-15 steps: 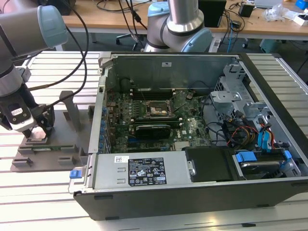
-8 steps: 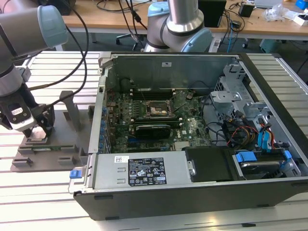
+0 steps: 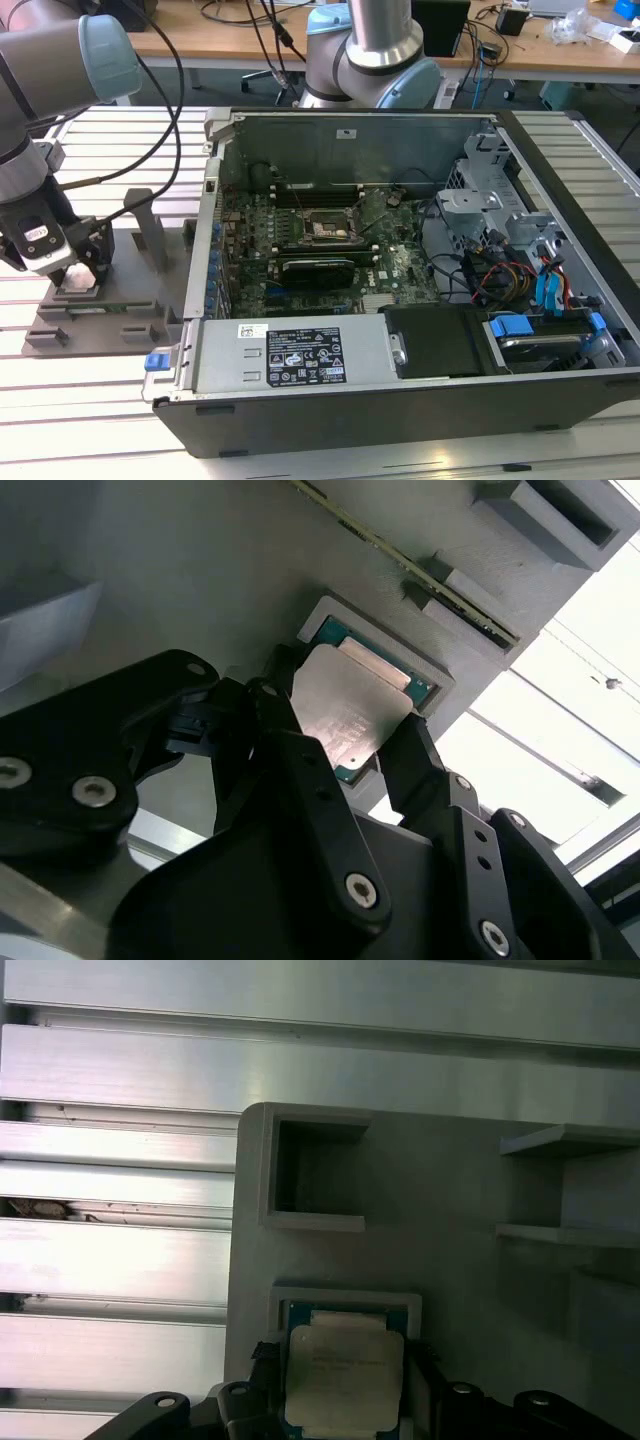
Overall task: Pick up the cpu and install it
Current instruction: 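Pick up the cpu and move it towards the insertion slot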
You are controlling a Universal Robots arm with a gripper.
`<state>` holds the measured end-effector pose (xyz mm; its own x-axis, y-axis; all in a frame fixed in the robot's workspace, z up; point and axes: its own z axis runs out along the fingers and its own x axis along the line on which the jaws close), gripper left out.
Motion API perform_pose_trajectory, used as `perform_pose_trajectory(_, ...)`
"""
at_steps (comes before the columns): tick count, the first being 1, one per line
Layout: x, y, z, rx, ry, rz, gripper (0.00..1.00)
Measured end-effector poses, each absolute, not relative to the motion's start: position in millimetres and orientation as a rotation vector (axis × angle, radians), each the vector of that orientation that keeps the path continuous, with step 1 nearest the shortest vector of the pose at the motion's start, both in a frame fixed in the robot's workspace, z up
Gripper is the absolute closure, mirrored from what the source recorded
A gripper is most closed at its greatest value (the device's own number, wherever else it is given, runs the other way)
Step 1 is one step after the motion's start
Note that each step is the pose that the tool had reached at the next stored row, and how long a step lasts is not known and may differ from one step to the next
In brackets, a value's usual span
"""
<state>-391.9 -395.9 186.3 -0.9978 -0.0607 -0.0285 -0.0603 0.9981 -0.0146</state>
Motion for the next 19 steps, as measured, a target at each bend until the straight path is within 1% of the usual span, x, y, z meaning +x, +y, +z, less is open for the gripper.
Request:
perform_pose_trajectory(10, -393.1, -395.6, 186.3, -0.094, 3.111, -0.021, 0.39)
perform_pose_trajectory(11, -393.1, -395.6, 186.3, -0.094, 3.111, -0.021, 0.41)
perform_pose_trajectory(12, -393.1, -395.6, 186.4, -0.094, 3.111, -0.021, 0.45)
perform_pose_trajectory(19, -393.0, -395.7, 186.3, -0.095, 3.111, -0.021, 0.45)
